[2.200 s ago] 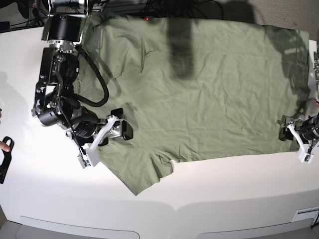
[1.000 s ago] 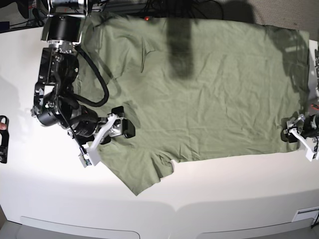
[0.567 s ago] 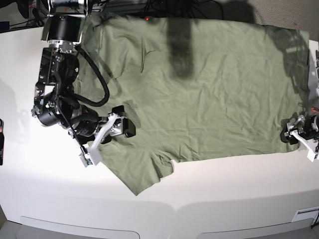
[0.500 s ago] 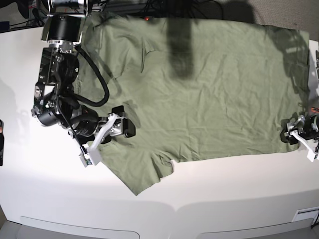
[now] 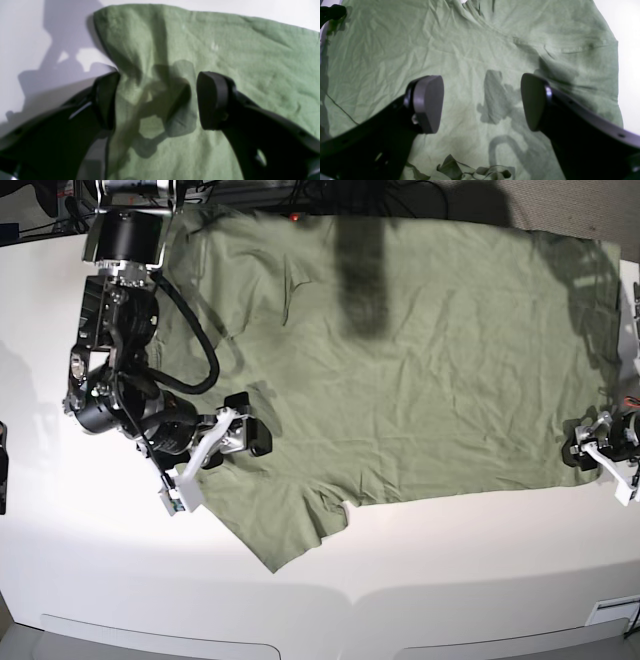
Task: Fold the T-shirt properly
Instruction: 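Grasp the hem corners of the shirt with both grippers, then lift the hem corners slightly with both grippers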
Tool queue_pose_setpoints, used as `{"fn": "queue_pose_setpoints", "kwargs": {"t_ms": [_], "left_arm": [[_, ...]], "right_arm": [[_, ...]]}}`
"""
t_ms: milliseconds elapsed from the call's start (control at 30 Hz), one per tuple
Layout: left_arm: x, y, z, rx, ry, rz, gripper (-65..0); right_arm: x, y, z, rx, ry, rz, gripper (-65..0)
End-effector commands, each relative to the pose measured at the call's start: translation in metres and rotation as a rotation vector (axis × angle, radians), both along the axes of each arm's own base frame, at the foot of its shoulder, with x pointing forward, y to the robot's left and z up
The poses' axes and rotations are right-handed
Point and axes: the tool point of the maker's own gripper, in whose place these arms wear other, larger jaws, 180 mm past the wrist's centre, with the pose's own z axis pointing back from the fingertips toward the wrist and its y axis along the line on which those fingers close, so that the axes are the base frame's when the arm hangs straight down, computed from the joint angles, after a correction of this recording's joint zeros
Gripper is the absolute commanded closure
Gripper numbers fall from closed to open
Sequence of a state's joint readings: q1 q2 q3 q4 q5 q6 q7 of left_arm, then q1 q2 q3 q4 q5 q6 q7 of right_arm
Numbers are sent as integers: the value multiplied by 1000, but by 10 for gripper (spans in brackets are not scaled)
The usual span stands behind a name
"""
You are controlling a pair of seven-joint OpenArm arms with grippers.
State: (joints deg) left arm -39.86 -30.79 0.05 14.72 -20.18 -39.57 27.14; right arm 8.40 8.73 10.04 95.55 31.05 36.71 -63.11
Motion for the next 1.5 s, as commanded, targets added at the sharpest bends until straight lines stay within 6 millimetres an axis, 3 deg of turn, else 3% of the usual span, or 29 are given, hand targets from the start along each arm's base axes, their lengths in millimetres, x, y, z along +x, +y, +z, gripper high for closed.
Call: {"fn": "queue_pose_setpoints", "kwargs": {"t_ms": [0, 100, 200, 367, 467, 600, 833, 1100, 1267, 1467], "left_arm": [[7, 7, 12, 11, -19, -2, -454], [11, 6, 15, -10, -44, 15, -427], [15, 4, 19, -40, -66, 36, -339], [25, 4, 28, -77, -129, 72, -6], [31, 5, 34, -86, -174, 90, 0], [34, 6, 37, -87, -197, 97, 0], [34, 6, 37, -87, -196, 97, 0], [34, 6, 37, -88, -197, 97, 0], [35, 6, 38, -94, -202, 102, 0], [36, 5, 39, -105, -209, 110, 0]], "right_arm": [[10, 1, 17, 11, -58, 8, -479], [10, 1, 17, 11, -58, 7, -479], [10, 1, 17, 12, -58, 8, -479], [10, 1, 17, 12, -59, 8, -479], [12, 2, 19, 20, -74, 5, -479], [28, 4, 40, 65, -186, -20, -479], [64, -29, 56, -114, -267, -107, -479], [98, -61, 13, -169, -118, -229, -479], [112, -78, 1, -209, -48, -299, -479], [105, -119, -31, -257, 80, -377, -479]]}}
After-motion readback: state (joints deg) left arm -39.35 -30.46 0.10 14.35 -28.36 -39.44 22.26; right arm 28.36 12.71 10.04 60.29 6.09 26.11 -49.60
